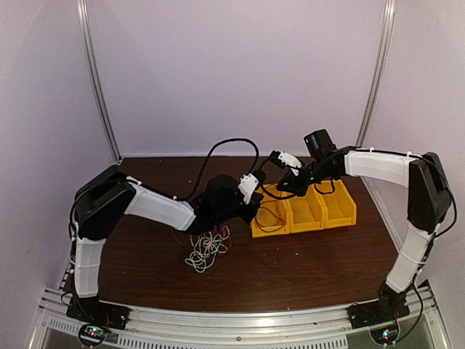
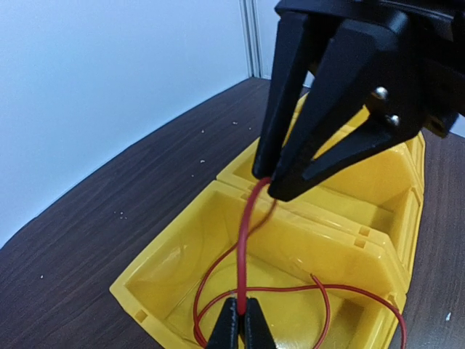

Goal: Untangle the cables

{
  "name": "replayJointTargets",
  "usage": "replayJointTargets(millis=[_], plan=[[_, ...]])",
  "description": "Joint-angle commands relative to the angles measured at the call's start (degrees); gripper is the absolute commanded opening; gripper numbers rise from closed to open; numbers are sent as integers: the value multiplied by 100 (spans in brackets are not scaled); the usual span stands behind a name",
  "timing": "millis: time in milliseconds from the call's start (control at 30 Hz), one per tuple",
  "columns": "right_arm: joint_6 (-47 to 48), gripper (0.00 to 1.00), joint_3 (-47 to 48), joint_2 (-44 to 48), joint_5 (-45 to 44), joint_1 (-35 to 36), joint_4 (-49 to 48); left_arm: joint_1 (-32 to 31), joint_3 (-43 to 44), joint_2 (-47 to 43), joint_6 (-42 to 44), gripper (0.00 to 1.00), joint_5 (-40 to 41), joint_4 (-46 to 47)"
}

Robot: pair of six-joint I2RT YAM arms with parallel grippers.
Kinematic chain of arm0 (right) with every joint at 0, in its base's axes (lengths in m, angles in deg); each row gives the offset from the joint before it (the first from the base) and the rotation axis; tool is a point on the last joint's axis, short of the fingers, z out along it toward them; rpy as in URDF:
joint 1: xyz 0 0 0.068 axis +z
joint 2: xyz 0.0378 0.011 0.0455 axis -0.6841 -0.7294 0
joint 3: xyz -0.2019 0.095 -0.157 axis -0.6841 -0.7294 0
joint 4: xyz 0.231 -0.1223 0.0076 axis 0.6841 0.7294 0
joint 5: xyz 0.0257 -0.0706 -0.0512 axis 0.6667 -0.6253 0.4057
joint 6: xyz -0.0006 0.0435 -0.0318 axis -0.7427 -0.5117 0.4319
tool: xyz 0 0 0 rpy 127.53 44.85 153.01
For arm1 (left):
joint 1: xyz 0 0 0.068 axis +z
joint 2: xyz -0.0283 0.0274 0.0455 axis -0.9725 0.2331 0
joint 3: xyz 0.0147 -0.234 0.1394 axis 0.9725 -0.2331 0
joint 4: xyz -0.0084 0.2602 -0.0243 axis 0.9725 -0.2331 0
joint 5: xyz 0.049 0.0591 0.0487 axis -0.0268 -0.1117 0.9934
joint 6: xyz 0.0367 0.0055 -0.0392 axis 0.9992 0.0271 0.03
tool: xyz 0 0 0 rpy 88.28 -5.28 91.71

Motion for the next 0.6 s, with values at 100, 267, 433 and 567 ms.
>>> replayJointTargets(millis=[100,267,433,567], plan=[[-5,0,-180,44,398,-14,-454,18,-181,-273,-35,0,164,278],[-68,0,-159,-143,402,-6,-459,18,-345,-521,-164,26,340,39],[-49,0,108,-488,-198,125,-301,17,-1191,-1260,-506,53,571,228],[226,0,294,-658,-796,371,-101,19,-2018,-1966,-772,61,843,407]])
